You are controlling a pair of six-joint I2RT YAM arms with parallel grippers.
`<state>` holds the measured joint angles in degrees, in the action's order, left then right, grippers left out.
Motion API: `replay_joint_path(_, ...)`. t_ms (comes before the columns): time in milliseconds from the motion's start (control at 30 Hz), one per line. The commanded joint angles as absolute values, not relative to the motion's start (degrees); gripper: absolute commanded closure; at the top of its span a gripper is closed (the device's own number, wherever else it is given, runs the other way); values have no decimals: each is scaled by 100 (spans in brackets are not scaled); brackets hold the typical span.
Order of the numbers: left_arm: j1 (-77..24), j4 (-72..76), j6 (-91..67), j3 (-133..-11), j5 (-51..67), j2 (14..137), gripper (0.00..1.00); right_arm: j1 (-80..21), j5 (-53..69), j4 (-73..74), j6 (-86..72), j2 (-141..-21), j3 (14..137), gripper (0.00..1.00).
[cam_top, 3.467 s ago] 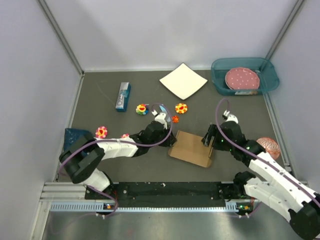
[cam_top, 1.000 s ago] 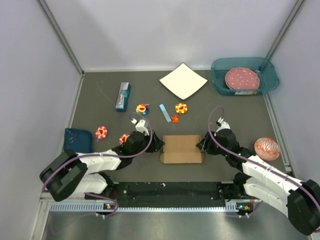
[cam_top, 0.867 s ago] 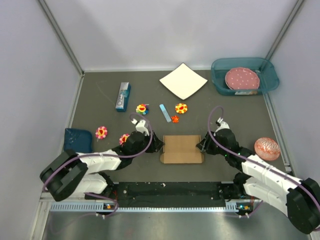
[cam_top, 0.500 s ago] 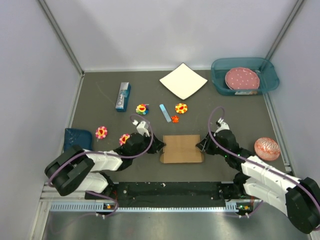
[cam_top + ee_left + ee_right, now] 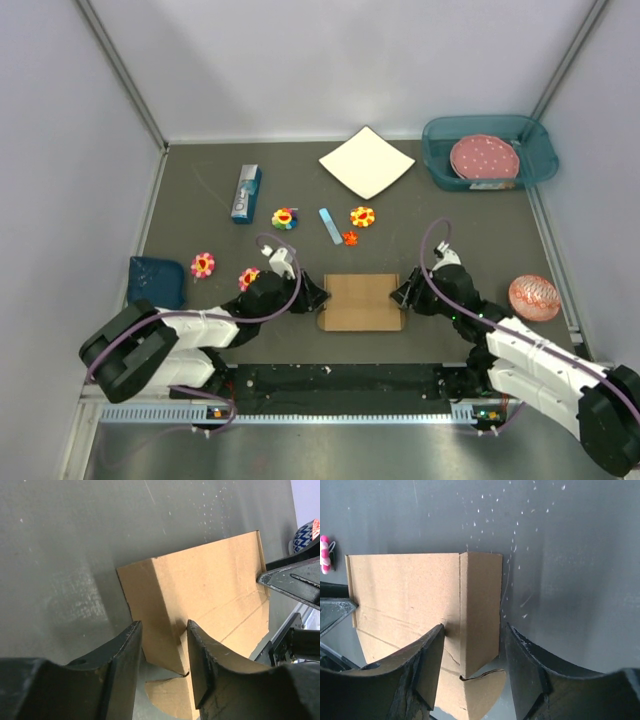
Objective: Fold the paper box
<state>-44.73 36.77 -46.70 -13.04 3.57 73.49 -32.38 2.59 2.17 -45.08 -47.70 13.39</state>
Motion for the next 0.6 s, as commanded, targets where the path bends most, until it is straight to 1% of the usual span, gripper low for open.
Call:
replay_joint_path(0, -4500, 3437, -4755, -1125, 413, 6961, 54, -3322, 149, 826, -4447, -4562, 1433, 48)
replay_joint_path(67, -4500, 3445, -4746, -1107, 422, 6961, 57, -3322, 184, 817, -4438, -4649, 1433, 49)
replay_joint_path(167, -4500, 3472, -4746, -1072, 431, 6926, 57, -3331, 228, 809, -4447, -4728, 1424, 49)
replay_joint_path(267, -4491, 3411, -4773, -976, 229, 6524, 54, -3322, 132, 975, -4439, -4492, 1511, 46)
replay_joint_path(300, -4491, 3132, -4738, -976, 46, 6382, 51, -3322, 80, 1123, -4438, -4291, 1555, 45)
replay_joint_path(367, -4483, 2657, -4737, -1037, -297, 5909, 48, -3322, 18, 1300, -4369, -4158, 1713, 42)
replay_joint_path(433, -4482, 2217, -4641, -1107, -605, 5609, 46, -3313, -113, 1502, -4316, -4044, 1828, 40)
replay_joint_path(567, -4465, 1794, -4570, -1064, -1028, 4792, 45, -3313, -193, 1775, -4193, -3841, 2188, 37)
